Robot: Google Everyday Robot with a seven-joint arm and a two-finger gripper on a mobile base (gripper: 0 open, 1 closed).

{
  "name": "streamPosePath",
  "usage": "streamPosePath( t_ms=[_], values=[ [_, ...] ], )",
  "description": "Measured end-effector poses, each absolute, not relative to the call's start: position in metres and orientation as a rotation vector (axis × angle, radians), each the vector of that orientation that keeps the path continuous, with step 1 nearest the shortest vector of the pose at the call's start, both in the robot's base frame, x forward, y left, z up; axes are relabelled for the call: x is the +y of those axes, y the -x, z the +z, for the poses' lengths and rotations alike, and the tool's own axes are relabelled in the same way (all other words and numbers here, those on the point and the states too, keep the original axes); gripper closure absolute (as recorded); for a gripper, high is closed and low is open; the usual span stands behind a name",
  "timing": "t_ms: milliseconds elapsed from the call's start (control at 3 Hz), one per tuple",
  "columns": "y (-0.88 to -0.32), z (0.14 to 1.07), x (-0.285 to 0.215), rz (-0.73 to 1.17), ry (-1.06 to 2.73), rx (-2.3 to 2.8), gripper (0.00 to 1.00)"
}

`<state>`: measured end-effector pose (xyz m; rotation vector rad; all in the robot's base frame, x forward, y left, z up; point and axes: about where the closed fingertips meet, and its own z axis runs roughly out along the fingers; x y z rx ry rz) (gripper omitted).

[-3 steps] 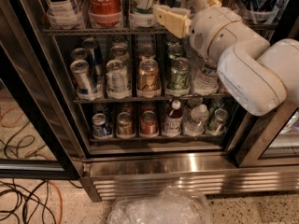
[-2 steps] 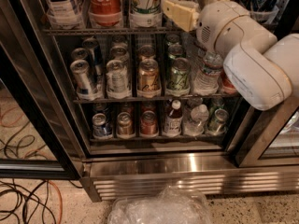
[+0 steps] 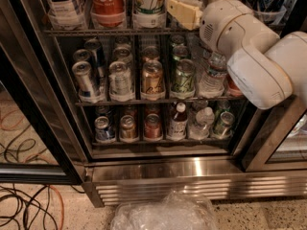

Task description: Pick redbull can from top shelf of fridge

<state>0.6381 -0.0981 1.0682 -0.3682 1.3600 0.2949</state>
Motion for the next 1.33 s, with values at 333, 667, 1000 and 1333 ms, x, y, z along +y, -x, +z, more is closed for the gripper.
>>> streamPosePath(
  t_ms=[333,667,1000,1333],
  values=[
    [-0.6414,1.0609,-0.0937,0.291,0.368,1.375,0.25],
    [-0.6419,1.0541,-0.0866,0.293,0.374,1.384,0.25],
    [-0.6419,1.0541,-0.0865,0.293,0.374,1.384,0.44],
    [-0.6419,1.0541,-0.0865,0.293,0.374,1.384,0.67]
  ],
)
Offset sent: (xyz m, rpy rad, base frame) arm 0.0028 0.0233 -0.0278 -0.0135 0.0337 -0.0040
